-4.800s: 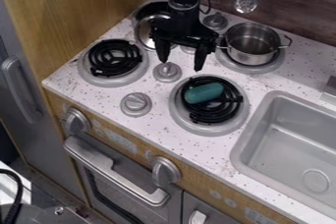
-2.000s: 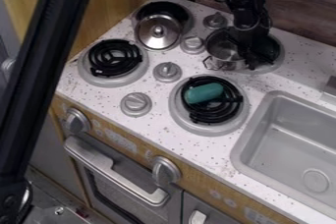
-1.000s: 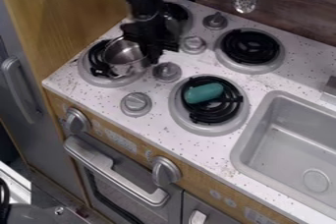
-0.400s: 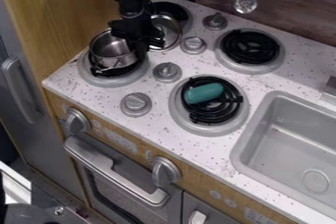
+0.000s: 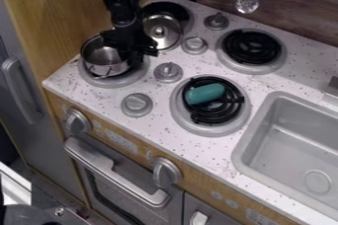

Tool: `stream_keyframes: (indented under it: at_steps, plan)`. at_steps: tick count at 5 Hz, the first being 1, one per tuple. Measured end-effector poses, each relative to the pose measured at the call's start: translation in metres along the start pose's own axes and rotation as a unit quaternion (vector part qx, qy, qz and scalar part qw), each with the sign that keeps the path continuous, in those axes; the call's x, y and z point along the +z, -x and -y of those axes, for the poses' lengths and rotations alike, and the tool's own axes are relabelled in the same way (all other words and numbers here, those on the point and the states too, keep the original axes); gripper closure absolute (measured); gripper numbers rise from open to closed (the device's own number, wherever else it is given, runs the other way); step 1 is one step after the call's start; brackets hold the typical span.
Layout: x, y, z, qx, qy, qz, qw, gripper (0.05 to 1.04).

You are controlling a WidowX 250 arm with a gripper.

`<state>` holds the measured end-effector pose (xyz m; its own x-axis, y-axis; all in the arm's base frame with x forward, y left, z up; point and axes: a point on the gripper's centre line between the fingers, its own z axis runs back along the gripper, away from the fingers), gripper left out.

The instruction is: Moved the silver pot to the lower left burner

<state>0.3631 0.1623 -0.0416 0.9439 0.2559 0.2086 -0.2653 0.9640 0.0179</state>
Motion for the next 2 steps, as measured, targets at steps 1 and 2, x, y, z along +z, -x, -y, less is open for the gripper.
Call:
stream_keyframes:
  at_steps: [1, 2]
  plan:
    - [0.012, -0.007, 0.014, -0.011, 0.010, 0.012, 0.9998, 0.558]
    - [0.040, -0.020, 0.052, -0.078, 0.005, 0.030, 0.9965, 0.240]
